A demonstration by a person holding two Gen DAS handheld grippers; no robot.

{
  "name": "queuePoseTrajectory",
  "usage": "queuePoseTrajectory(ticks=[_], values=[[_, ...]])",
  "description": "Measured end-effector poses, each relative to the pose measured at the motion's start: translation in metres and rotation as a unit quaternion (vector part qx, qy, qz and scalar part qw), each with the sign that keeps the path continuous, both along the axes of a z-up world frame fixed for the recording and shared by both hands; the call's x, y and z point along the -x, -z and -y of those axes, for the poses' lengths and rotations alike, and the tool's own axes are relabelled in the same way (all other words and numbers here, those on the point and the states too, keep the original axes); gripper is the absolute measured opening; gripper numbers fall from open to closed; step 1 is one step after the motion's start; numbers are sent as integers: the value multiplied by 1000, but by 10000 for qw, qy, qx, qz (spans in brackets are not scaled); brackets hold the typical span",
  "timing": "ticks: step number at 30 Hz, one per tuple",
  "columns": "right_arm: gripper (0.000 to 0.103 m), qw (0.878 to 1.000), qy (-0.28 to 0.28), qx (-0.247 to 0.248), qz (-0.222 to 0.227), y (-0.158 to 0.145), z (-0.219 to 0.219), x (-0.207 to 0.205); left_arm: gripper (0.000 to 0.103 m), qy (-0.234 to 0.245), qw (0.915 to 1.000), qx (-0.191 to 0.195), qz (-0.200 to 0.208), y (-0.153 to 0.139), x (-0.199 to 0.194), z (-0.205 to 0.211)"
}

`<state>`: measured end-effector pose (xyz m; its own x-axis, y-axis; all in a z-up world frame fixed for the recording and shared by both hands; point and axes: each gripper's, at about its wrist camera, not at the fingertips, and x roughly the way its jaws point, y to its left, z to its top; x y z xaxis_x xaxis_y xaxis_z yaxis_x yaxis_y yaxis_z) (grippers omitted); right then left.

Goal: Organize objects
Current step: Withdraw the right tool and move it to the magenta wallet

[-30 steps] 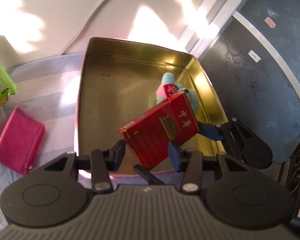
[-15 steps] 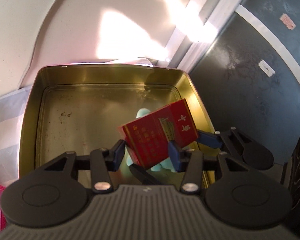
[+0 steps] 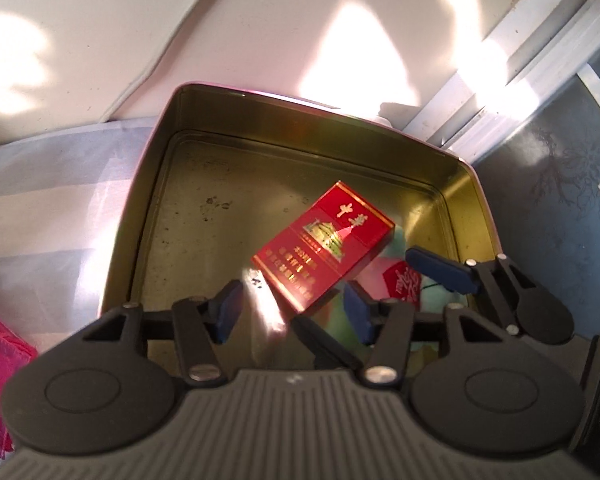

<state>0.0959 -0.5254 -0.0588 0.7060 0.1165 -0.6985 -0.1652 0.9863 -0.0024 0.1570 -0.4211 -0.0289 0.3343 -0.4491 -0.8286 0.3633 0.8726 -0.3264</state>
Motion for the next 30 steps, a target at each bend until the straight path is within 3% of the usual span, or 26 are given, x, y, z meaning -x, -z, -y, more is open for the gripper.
queuePoseTrajectory(ticks=[10,17,20,25,30], values=[[90,9969,39,-689,384,-39,-15,53,61,-96,9954,504,809,-43,62,-68],[85,9874,-1066,-853,800,-66,-79,91,62,-660,9913,597,966,-46,99,-142],[84,9797,-1696,-727,789,-68,-116,102,62,-1027,9897,457,882,-37,115,-178],[73,9682,-2429,-572,189,-51,-177,100,62,-1749,9830,96,555,-13,127,-236],[76,9707,-2399,-118,-106,-23,-221,78,62,-2377,9700,-456,216,10,133,-292]])
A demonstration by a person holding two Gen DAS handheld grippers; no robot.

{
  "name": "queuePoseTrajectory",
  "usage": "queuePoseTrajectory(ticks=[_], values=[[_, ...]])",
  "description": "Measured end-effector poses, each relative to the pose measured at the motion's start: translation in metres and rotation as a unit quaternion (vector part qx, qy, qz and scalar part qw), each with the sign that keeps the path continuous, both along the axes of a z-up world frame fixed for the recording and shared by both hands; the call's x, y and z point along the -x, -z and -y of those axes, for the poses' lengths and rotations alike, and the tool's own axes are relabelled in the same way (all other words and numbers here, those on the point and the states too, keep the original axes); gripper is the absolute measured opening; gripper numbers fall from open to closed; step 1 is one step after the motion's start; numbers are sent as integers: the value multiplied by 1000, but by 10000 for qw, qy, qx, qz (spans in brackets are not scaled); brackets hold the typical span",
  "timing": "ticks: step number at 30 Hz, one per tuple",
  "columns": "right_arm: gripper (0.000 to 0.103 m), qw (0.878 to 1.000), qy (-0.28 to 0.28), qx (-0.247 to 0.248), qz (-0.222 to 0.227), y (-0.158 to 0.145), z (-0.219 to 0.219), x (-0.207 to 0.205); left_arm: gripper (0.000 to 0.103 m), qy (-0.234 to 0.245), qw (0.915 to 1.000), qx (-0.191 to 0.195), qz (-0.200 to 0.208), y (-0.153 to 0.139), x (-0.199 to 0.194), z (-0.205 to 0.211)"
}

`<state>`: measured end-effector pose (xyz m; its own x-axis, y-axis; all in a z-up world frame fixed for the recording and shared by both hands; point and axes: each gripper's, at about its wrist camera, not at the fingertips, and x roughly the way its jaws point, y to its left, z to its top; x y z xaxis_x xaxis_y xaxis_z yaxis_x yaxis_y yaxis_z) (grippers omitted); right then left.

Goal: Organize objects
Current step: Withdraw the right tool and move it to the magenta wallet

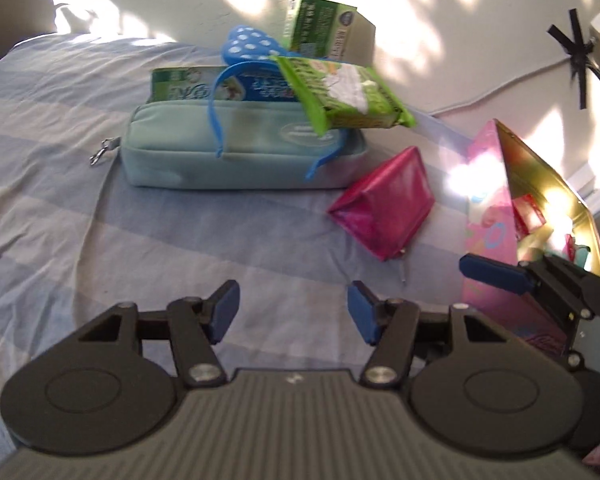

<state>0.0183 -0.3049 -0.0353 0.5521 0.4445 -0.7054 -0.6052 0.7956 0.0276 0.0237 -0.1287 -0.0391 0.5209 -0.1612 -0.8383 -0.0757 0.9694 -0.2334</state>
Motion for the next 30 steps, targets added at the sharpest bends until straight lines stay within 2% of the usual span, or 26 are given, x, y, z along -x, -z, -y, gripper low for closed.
queuePoseTrajectory(ticks=[1,4,7,10,13,17,20,22,24,30], values=[[81,9999,33,119,41,4,-7,-9,62,-90,9999,-50,-92,4,1,-10],[88,9980,235,493,311,10,-23,-36,62,-237,9993,-119,-277,11,4,-38],[93,9978,456,393,292,6,-23,-69,62,-273,9991,-120,-315,12,6,-61],[95,9972,727,-69,-163,2,-13,-103,62,-244,9991,-108,-327,11,6,-77],[96,9896,1154,-551,-652,1,1,-133,62,-184,9992,-101,-333,10,3,-89],[97,9790,1527,-665,-1176,15,14,-157,62,-76,9992,-55,-380,12,-3,-100],[96,9655,1504,-955,-1897,32,17,-159,62,38,9992,-23,-406,14,-5,-106],[96,9606,1475,-999,-2133,39,12,-150,62,95,9991,-1,-419,15,-8,-109],[96,9668,1303,-924,-1996,38,-1,-131,62,141,9990,30,-432,16,-10,-112],[96,9681,980,-959,-2098,34,-52,-81,62,212,9987,121,-441,17,-15,-123]])
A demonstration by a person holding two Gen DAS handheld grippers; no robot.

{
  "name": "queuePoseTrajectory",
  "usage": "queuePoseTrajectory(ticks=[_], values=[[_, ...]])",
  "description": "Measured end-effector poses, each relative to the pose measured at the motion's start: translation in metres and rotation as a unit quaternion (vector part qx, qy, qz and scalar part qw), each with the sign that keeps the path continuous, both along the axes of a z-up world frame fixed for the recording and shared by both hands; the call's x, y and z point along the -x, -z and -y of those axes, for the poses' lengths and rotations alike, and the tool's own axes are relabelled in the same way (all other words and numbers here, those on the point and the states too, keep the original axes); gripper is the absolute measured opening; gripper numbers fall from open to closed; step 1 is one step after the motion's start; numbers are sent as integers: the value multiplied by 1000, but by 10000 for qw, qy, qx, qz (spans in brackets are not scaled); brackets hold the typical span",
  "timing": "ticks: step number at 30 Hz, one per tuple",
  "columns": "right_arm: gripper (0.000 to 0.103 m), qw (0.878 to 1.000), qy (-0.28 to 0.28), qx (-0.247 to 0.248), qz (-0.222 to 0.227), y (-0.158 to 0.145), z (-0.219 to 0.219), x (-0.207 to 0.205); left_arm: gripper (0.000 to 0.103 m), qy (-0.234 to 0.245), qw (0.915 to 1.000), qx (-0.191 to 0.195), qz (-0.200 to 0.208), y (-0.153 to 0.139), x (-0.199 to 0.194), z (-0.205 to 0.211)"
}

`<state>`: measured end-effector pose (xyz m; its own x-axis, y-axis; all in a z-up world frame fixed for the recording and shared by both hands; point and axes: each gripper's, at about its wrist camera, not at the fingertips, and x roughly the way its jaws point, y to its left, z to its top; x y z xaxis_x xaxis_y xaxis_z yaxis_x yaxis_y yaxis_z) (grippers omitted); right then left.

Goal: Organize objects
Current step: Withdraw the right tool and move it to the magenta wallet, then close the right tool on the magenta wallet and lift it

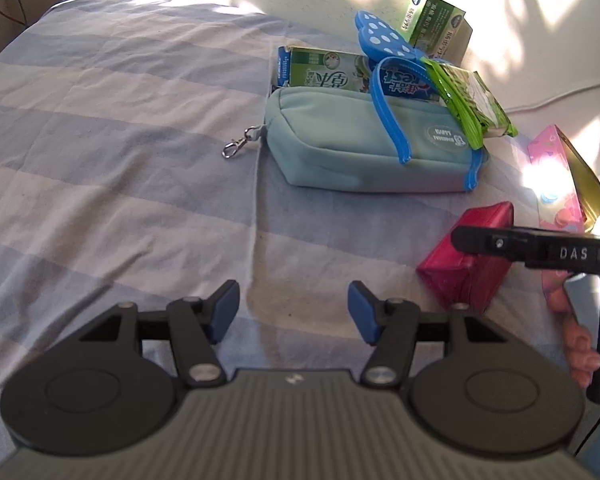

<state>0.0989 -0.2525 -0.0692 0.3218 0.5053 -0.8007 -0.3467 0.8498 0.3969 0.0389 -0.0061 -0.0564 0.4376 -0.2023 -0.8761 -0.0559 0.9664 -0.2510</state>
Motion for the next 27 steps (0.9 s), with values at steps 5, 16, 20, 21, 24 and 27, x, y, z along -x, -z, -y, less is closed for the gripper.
queuePoseTrajectory(ticks=[5,16,20,21,24,27], values=[[96,9998,13,-166,-97,3,-52,21,62,-192,9998,32,87,-4,0,-23],[88,9976,-494,-415,255,-20,-102,29,62,-734,9968,266,179,-12,31,-83],[89,9985,-347,-276,329,-23,-61,48,62,64,9973,718,133,-11,38,-62],[89,9988,-316,-260,285,-21,-52,55,62,302,9961,822,121,-11,38,-55],[89,9994,-249,-162,177,-13,-31,74,62,1299,9848,1152,-7,-10,39,-23],[88,9994,-263,-12,217,-9,-30,80,62,1945,9717,1313,-280,-3,37,4]])
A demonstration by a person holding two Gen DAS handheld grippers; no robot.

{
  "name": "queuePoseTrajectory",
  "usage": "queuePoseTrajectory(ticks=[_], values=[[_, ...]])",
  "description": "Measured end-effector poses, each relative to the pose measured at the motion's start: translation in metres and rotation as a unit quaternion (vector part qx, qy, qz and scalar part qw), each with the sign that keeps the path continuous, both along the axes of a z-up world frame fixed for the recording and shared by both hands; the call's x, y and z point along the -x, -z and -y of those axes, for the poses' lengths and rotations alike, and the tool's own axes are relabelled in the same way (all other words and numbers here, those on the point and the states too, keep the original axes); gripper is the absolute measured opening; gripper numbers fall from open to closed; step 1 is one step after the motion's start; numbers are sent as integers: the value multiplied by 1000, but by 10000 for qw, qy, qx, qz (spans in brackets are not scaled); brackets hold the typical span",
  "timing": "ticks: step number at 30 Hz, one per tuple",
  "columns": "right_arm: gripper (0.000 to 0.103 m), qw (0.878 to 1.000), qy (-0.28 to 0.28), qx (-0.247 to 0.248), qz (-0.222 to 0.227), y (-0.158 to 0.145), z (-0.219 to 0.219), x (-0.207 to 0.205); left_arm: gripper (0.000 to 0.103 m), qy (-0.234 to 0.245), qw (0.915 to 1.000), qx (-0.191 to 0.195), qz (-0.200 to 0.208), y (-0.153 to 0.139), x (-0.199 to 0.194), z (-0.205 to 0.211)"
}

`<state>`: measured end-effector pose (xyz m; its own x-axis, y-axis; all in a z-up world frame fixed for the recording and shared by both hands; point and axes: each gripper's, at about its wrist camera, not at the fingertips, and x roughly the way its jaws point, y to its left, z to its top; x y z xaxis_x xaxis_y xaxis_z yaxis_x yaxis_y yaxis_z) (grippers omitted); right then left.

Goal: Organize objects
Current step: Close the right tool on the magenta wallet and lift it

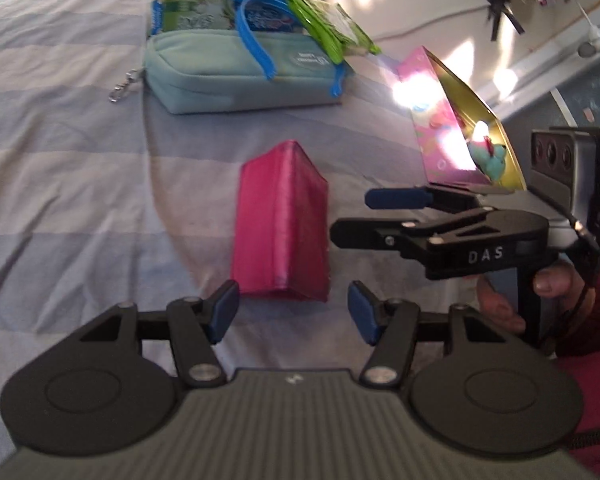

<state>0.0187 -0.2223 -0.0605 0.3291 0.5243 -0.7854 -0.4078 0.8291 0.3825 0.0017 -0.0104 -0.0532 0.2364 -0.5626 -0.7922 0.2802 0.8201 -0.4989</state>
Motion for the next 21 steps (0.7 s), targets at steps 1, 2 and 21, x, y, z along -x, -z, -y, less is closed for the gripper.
queuePoseTrajectory(ticks=[1,2,21], values=[[87,10000,6,-10,36,0,-1,-1,62,173,9998,-53,-118,5,0,10],[86,9999,-1,-26,98,-1,-3,-4,62,268,9993,-142,-198,10,-1,17],[59,9933,-1156,-46,-50,7,-88,0,59,-2112,9771,-106,-226,10,-28,-83]])
